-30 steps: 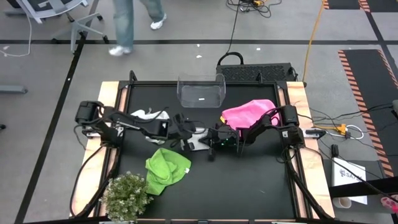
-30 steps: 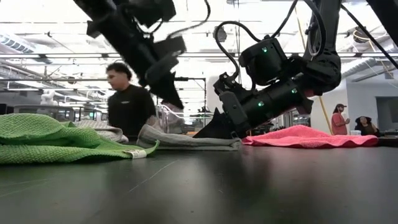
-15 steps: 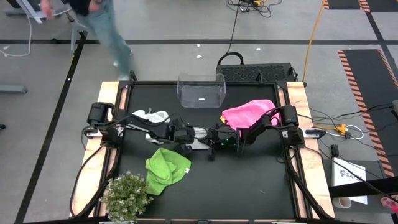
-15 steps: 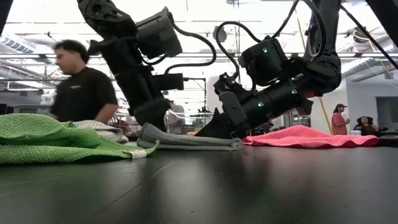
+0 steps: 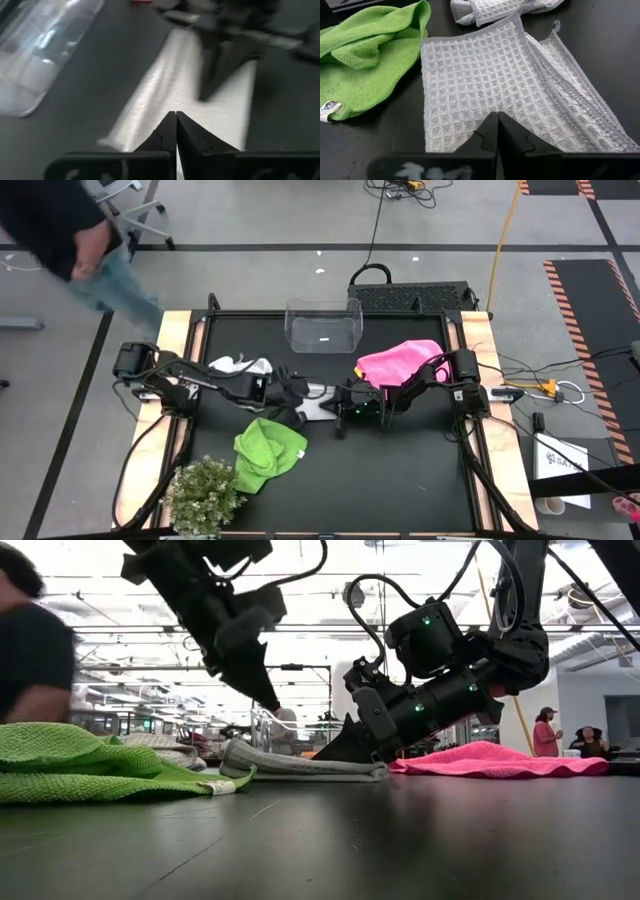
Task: Fold microfiber towels
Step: Put the right gray microfiber cloth into the transparent bin
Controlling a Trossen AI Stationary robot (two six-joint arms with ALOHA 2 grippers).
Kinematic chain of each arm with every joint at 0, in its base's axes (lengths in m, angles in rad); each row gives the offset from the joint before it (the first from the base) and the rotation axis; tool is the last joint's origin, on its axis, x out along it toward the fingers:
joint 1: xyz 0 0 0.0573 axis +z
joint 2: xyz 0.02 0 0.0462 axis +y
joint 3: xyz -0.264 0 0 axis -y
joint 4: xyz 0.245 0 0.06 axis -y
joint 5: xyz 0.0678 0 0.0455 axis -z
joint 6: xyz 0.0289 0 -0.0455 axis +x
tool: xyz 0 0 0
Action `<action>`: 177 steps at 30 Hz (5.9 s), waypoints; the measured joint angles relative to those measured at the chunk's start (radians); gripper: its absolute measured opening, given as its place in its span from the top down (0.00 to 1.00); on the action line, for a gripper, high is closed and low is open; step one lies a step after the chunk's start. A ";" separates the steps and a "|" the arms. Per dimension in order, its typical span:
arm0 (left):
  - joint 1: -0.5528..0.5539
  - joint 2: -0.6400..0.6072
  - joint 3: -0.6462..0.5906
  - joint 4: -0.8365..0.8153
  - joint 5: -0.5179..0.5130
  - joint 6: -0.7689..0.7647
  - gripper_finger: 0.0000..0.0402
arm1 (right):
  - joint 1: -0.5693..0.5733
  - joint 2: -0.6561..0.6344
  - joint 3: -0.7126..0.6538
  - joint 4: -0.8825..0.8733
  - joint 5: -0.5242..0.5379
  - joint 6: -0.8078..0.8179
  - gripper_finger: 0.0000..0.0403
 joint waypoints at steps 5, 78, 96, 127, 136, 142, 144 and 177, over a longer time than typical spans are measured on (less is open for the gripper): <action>-0.038 0.061 0.000 0.029 0.040 -0.034 0.97 | -0.001 0.000 0.000 0.000 0.000 0.003 1.00; -0.013 0.209 0.000 0.088 0.053 -0.130 0.96 | -0.144 -0.301 0.003 -0.462 -0.250 0.627 0.60; -0.007 0.007 0.002 -0.030 -0.074 -0.493 0.95 | -0.147 -0.300 0.001 -0.462 -0.254 0.564 0.96; 0.100 0.163 0.003 -0.053 0.219 -0.707 0.43 | -0.145 -0.308 -0.001 -0.418 -0.313 0.485 0.96; 0.098 0.199 0.002 0.024 0.233 -0.734 0.43 | -0.145 -0.317 -0.003 -0.433 -0.315 0.477 0.96; 0.097 0.201 0.002 0.056 0.240 -0.729 0.43 | -0.145 -0.317 -0.002 -0.441 -0.315 0.473 0.96; 0.096 0.202 0.002 0.058 0.235 -0.730 0.45 | -0.145 -0.317 -0.002 -0.442 -0.312 0.472 0.96; 0.153 0.079 0.000 0.071 0.136 -0.590 0.94 | -0.149 -0.550 0.000 -0.504 -0.227 0.495 0.96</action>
